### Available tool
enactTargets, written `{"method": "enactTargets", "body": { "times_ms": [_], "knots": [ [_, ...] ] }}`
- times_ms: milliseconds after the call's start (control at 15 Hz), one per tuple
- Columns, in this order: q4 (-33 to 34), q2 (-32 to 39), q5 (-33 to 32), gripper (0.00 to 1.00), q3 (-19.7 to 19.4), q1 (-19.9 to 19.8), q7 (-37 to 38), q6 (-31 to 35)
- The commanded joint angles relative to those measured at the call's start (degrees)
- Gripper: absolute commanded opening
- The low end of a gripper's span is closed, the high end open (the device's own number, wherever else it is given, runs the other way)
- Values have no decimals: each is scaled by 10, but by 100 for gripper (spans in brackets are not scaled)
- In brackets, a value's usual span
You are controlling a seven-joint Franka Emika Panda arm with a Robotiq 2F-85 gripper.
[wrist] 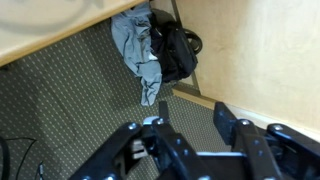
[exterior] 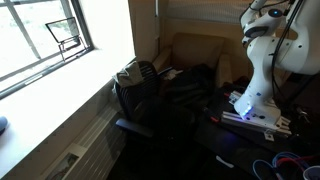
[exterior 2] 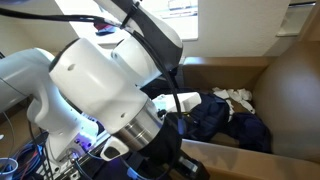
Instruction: Take them bag and put it on the chair
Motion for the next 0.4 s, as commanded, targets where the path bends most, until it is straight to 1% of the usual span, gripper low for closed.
{"method": "enactTargets", "body": {
  "times_ms": [0,133,200,333],
  "knots": [
    [-1,3,0,57,1,0,0,-2],
    [-1,-8,0,72,3,5,1,-1],
    [-1,-14,0,75,3,5,1,-1],
    [0,-19,0,75,3,6,1,-1]
  ]
}}
